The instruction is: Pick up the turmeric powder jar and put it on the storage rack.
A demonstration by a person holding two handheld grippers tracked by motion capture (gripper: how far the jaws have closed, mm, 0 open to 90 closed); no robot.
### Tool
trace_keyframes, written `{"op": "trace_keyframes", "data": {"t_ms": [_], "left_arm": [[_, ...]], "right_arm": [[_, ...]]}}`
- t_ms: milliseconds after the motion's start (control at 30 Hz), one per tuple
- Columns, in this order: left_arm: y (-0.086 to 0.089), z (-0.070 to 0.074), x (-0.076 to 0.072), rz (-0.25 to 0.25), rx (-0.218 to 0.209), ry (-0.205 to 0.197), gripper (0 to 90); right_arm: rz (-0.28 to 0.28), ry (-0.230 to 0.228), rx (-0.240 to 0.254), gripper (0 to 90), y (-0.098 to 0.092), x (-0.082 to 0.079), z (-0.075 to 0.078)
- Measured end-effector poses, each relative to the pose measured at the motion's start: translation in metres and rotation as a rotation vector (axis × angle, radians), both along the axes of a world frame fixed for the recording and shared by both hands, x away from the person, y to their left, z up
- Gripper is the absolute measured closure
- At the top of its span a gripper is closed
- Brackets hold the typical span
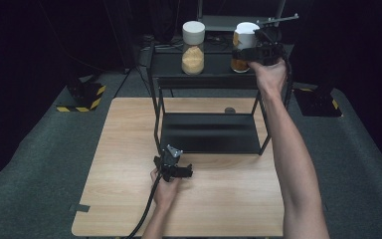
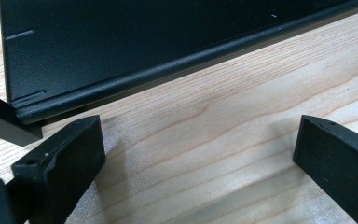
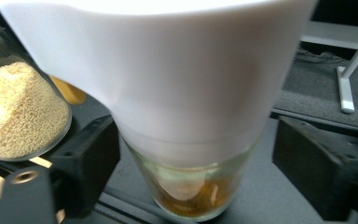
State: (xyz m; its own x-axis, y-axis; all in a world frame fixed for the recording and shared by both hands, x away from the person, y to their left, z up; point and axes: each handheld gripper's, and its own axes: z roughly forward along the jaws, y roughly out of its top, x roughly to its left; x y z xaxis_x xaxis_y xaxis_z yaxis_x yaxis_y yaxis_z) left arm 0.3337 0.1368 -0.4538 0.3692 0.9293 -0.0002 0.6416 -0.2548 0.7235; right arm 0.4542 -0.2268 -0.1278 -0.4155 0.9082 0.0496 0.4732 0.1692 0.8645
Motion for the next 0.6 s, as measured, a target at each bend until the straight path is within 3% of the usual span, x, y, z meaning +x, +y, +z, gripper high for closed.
{"op": "trace_keyframes", "data": {"t_ms": [233, 300, 600], "left_arm": [[0.000, 0.000, 0.000, 0.000, -0.003, 0.001, 1.9], [0.000, 0.000, 0.000, 0.000, -0.001, 0.000, 1.9], [0.000, 0.000, 0.000, 0.000, 0.000, 0.003, 1.9]], "right_arm": [[0.016, -0.018, 0.011, 7.3, -0.008, -0.010, 0.002], [0.019, -0.037, 0.036, 7.2, -0.016, -0.016, -0.002], [0.000, -0.044, 0.062, 6.0, -0.037, -0.029, -0.008]]}}
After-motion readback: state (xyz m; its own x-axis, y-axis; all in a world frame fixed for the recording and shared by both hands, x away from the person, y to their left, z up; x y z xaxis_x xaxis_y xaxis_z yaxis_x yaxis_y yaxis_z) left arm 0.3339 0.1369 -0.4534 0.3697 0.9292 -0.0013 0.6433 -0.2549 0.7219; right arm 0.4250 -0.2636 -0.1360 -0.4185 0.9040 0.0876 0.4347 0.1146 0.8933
